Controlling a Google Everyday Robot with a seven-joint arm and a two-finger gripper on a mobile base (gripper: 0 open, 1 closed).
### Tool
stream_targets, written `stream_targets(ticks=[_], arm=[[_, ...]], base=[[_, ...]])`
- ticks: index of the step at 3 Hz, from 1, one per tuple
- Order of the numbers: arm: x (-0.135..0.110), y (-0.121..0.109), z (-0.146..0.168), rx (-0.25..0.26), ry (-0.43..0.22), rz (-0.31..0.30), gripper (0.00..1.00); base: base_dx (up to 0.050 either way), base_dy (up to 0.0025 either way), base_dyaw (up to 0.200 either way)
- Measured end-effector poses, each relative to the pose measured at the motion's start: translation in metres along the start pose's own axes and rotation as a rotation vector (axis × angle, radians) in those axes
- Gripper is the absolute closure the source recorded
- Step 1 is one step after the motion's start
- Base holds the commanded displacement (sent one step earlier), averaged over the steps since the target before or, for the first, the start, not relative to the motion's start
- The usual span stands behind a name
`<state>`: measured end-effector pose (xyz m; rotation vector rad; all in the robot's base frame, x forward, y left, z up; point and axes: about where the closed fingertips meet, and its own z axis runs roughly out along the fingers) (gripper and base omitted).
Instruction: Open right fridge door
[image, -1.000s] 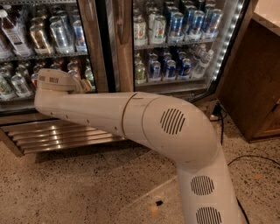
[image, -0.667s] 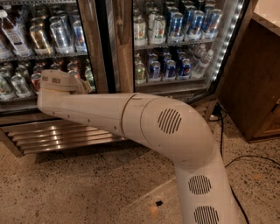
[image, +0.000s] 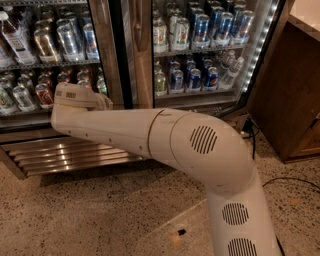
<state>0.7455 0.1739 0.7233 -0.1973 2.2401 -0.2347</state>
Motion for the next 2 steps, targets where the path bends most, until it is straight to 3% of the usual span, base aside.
stream_targets(ticks=[1,2], arm=[[0.0152,-0.0194,0.0062,0.067,0.045,0.011,0.90],[0.0106,-0.0171,0.0007,0.047,0.044,0.009,1.00]], base=[[0.000,0.00000,0.000],[0.000,0.00000,0.000]])
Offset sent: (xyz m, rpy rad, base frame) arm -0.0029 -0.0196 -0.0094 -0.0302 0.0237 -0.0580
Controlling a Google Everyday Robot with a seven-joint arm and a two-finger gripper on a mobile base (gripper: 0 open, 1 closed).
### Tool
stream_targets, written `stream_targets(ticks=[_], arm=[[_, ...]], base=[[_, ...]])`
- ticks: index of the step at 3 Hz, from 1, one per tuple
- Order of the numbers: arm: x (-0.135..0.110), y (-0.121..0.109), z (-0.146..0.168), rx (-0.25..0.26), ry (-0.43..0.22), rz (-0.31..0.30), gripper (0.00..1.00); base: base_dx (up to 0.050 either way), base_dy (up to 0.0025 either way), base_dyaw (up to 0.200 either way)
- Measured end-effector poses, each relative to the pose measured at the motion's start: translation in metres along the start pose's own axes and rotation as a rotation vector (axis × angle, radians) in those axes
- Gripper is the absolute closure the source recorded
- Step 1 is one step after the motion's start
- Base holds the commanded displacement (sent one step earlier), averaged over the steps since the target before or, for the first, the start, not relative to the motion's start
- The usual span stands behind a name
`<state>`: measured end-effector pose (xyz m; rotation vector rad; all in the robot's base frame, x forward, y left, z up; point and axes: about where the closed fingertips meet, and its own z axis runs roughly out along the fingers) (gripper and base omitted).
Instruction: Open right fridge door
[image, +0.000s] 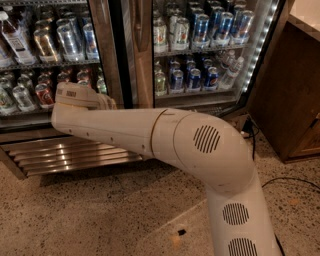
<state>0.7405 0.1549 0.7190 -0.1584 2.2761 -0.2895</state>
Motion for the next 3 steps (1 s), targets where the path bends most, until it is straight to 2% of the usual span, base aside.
stream_targets(ticks=[1,2,3], arm=[[-0.003,0.001,-0.004,-0.015,0.001,-0.002,1.00],[-0.008,-0.002,0.006,0.018,-0.014,0.014,1.00],[-0.012,-0.016,0.029,0.111,-0.008,0.032,1.00]], base=[[0.000,0.00000,0.000],[0.000,0.00000,0.000],[0.000,0.00000,0.000]])
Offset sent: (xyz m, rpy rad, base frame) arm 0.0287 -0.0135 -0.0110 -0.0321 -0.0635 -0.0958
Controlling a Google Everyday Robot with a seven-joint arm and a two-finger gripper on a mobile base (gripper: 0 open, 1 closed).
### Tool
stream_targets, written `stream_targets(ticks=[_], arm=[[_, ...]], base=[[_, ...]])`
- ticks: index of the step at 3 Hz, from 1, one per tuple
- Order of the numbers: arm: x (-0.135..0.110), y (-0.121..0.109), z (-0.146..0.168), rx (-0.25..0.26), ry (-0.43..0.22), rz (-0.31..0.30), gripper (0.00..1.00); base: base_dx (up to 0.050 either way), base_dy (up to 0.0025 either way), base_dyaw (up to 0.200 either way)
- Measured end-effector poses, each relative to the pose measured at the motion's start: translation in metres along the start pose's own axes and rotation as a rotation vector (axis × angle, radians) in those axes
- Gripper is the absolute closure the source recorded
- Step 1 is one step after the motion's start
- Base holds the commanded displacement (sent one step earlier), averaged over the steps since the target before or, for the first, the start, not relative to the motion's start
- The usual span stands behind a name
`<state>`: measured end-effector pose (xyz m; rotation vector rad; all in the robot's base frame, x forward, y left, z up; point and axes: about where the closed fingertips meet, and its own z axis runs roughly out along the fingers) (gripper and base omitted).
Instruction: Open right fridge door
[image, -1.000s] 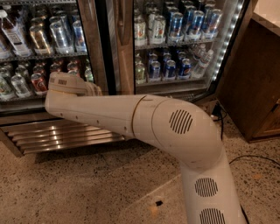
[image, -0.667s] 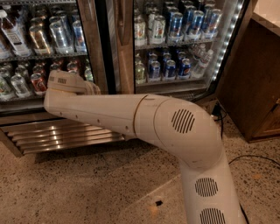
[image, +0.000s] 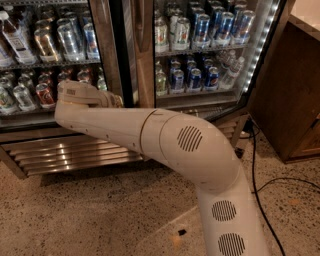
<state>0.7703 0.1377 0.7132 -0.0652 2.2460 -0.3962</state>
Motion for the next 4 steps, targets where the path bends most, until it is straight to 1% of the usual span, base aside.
stream_targets(ticks=[1,2,3,4], arm=[[0.010,-0.020,0.021,0.089,0.037,0.027,1.00],[0.028,-0.041,0.027,0.164,0.089,0.061,1.00],[0.042,-0.053,0.024,0.206,0.123,0.079,1.00],[0.053,-0.066,0.014,0.238,0.160,0.072,1.00]], base=[[0.000,0.00000,0.000],[0.000,0.00000,0.000],[0.000,0.00000,0.000],[0.000,0.00000,0.000]])
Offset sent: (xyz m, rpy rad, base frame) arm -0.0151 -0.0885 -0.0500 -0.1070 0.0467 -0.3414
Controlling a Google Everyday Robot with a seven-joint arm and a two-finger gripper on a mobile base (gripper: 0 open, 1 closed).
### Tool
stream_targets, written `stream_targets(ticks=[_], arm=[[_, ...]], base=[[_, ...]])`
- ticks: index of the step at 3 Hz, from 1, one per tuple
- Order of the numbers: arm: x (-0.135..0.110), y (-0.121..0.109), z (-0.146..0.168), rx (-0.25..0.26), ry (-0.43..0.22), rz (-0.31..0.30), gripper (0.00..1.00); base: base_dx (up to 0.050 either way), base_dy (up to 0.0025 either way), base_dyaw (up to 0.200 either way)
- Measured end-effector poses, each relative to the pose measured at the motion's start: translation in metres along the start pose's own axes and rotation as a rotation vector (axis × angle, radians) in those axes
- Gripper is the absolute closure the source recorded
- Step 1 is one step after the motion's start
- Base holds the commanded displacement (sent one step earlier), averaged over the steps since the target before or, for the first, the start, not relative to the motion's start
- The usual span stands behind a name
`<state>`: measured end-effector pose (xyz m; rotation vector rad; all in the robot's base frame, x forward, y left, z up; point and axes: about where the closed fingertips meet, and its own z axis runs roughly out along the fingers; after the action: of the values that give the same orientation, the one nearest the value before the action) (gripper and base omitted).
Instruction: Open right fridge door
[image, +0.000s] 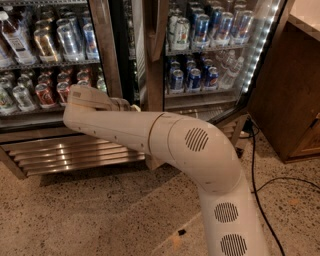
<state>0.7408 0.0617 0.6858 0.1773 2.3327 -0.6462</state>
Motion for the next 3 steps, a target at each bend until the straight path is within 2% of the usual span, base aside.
stream_targets(ticks=[2,3], arm=[[0.002,-0.008,-0.002,0.010,0.020,-0.014,1.00],[0.011,-0.028,-0.002,0.042,0.063,0.005,1.00]], base=[[0.000,0.00000,0.000],[0.000,0.00000,0.000]])
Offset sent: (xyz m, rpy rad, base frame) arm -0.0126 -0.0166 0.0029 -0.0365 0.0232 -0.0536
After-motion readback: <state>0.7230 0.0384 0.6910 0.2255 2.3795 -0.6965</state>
